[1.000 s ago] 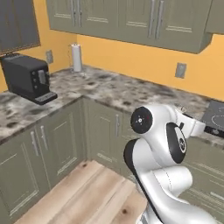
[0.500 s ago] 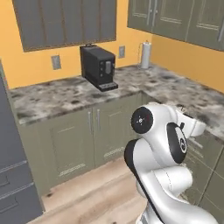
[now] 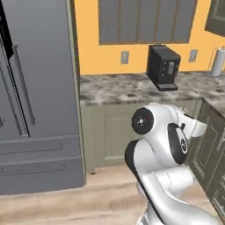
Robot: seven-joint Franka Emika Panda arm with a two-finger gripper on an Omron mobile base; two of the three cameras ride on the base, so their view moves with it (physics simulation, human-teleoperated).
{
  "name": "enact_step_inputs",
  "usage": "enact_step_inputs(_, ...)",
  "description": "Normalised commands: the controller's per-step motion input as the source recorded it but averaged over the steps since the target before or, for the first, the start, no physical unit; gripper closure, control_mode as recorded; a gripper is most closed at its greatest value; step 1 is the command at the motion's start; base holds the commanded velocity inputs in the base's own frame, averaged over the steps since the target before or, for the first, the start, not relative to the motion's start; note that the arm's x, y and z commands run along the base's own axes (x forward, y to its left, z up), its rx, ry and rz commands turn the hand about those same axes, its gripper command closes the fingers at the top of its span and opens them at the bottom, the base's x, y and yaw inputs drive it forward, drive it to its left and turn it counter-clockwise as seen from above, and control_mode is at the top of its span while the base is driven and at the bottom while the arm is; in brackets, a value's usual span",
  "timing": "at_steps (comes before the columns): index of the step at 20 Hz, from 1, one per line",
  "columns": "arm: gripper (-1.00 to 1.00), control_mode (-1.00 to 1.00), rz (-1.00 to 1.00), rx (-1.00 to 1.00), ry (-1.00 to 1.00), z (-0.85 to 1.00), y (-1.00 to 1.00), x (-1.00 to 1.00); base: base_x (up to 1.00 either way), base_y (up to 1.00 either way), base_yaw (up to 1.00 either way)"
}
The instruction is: Get the candle and the beer from the cabinet and move them to the dining counter.
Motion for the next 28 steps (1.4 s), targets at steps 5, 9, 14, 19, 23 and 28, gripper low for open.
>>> enact_step_inputs(5,1.00,1.00,0.00,0.00,0.00,0.00,0.00,0.00,-0.08,0.00,0.67)
enact_step_inputs(9,1.00,1.00,0.00,0.00,0.00,0.00,0.00,0.00,-0.04,0.00,0.66)
enact_step_inputs(14,1.00,1.00,0.00,0.00,0.00,0.00,0.00,0.00,-0.01,0.00,0.66)
enact_step_inputs(19,1.00,1.00,0.00,0.00,0.00,0.00,0.00,0.00,0.00,0.04,0.64)
enact_step_inputs(23,1.00,1.00,0.00,0.00,0.00,0.00,0.00,0.00,0.00,0.10,0.64)
enact_step_inputs(28,1.00,1.00,0.00,0.00,0.00,0.00,0.00,0.00,0.00,0.08,0.62)
